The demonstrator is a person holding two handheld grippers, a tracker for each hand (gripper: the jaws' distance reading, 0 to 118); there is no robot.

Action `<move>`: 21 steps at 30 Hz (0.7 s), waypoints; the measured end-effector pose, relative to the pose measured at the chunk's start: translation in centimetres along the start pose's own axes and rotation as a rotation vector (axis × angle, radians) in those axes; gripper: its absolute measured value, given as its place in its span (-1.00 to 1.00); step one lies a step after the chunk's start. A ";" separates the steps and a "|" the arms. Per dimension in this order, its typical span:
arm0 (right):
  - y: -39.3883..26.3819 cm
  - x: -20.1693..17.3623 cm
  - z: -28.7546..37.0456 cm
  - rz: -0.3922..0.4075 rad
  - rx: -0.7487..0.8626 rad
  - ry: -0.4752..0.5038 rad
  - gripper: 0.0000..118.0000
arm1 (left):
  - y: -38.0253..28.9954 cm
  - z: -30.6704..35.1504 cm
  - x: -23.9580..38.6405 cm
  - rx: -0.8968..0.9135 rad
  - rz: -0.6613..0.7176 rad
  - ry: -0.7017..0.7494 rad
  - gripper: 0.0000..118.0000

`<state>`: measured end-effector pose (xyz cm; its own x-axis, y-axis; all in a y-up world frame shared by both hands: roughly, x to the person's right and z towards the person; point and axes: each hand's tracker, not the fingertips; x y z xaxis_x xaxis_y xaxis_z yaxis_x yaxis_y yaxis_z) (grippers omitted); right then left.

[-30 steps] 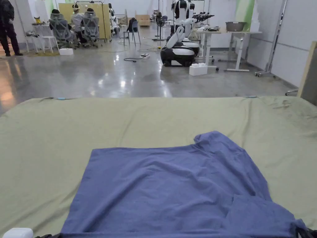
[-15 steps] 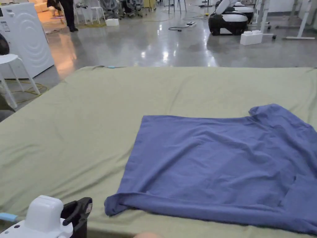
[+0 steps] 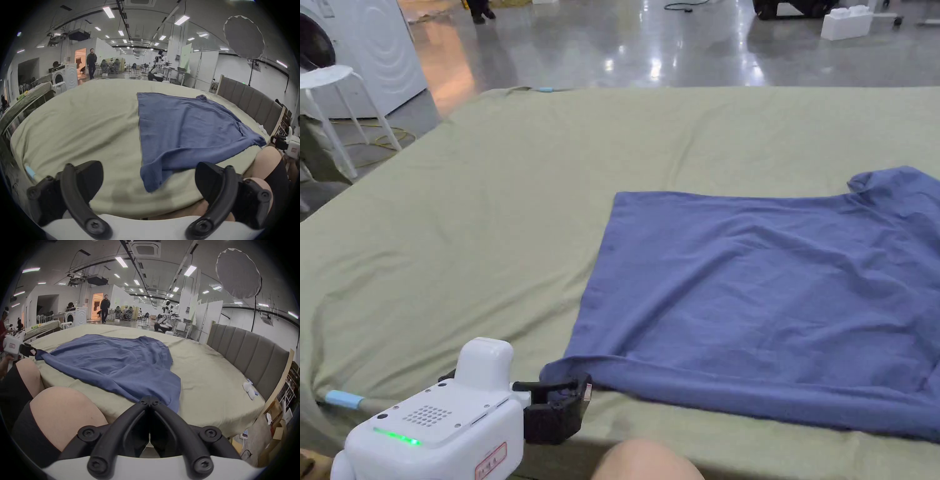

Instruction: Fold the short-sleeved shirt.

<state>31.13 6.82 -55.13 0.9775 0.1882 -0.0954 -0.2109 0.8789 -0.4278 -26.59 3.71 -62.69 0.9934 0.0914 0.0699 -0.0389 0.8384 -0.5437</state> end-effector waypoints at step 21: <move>0.2 6.3 -8.8 -0.269 -0.191 -0.078 1.00 | 1.4 0.8 3.2 0.019 -0.019 -0.012 -0.97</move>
<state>37.20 4.37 -63.71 0.9940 0.0001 0.1098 0.0650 0.8052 -0.5895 -23.58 5.59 -62.55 0.9926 0.0819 0.0901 -0.0224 0.8502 -0.5260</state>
